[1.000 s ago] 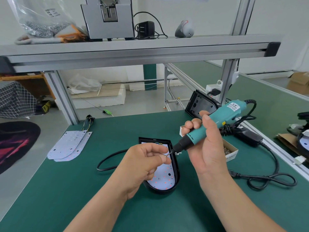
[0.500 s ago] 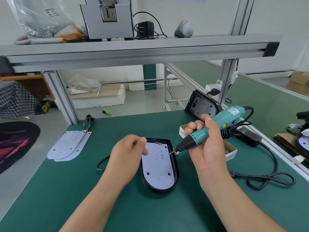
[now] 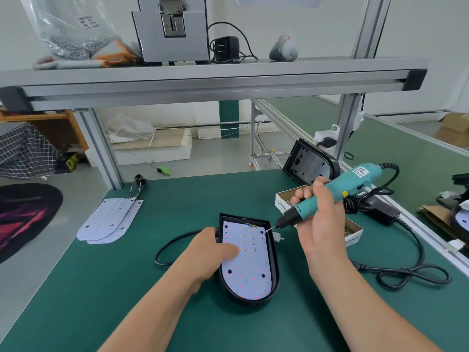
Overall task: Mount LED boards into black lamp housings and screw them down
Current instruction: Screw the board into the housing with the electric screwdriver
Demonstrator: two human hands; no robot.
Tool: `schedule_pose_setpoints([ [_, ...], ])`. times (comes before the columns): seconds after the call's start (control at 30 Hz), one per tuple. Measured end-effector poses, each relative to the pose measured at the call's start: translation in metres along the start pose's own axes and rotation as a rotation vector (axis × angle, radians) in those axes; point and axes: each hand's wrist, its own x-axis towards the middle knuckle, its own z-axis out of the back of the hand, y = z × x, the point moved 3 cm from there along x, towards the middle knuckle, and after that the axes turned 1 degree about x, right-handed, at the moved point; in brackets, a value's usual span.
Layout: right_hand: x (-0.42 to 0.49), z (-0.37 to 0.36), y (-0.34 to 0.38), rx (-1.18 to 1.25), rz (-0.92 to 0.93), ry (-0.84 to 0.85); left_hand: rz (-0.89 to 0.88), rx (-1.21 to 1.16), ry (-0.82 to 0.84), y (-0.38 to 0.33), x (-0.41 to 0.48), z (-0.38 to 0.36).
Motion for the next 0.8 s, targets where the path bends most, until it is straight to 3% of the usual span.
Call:
schedule_pose_setpoints([
  [0.8, -0.0025, -0.0079, -0.0103, -0.257, 0.108, 0.113, -0.033, 0.092, -0.044, 0.0025, 0.0039, -0.0024],
])
